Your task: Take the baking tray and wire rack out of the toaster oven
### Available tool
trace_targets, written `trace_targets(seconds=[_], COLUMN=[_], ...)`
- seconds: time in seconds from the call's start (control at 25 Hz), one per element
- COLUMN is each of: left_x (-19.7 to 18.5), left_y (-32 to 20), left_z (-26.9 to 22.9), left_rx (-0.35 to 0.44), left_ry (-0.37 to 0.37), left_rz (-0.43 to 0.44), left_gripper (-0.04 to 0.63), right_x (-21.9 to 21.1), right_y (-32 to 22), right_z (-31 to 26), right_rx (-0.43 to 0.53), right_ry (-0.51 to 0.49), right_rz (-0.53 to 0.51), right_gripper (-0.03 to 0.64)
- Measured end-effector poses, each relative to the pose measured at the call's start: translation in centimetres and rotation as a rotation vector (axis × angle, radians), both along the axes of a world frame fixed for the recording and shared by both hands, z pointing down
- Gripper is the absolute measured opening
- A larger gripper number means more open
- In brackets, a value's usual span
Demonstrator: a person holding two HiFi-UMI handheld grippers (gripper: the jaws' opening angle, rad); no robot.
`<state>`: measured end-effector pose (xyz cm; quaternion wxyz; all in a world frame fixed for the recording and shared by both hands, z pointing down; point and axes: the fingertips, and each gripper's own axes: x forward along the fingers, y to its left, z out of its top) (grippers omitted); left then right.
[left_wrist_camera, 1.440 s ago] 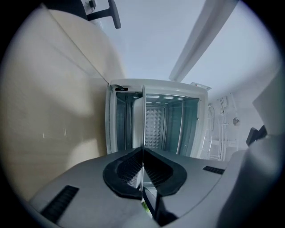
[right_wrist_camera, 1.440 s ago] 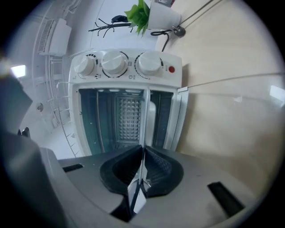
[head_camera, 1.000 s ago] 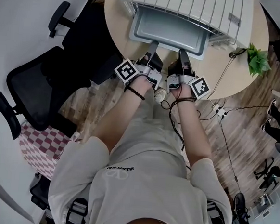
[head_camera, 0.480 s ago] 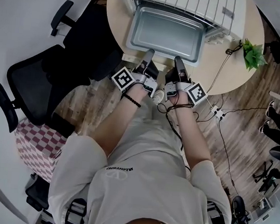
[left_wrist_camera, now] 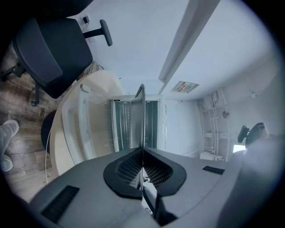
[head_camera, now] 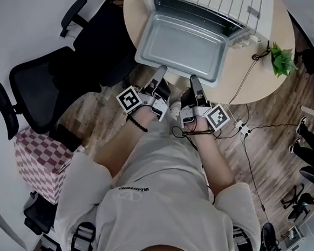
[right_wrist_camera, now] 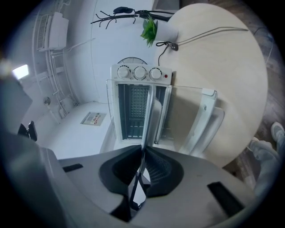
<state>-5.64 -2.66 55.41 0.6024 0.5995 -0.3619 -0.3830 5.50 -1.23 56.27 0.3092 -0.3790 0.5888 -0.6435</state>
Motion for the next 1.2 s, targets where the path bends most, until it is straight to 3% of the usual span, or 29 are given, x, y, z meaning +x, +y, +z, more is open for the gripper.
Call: trace_targets(seconds=[0.4,0.72,1.2], left_x=[-0.3,-0.4,-1.0], left_y=[4.6,5.1,3.3], left_z=[-5.3,-10.1,-18.4], left_rx=[0.027,0.075,0.231], left_ry=[0.004,-0.017,-0.029], left_rz=[0.012,0.008,0.016], left_gripper=[0.006,0.006,0.006], right_x=[-0.2,-0.3,-0.8], right_y=[4.6,4.4,2.9], right_z=[-5.7,-10.6,-18.6], right_rx=[0.053,0.137,0.29], right_ry=[0.027,0.045,0.093], right_rz=[-0.066,-0.105,-0.136], right_gripper=[0.023,0.026,0.026])
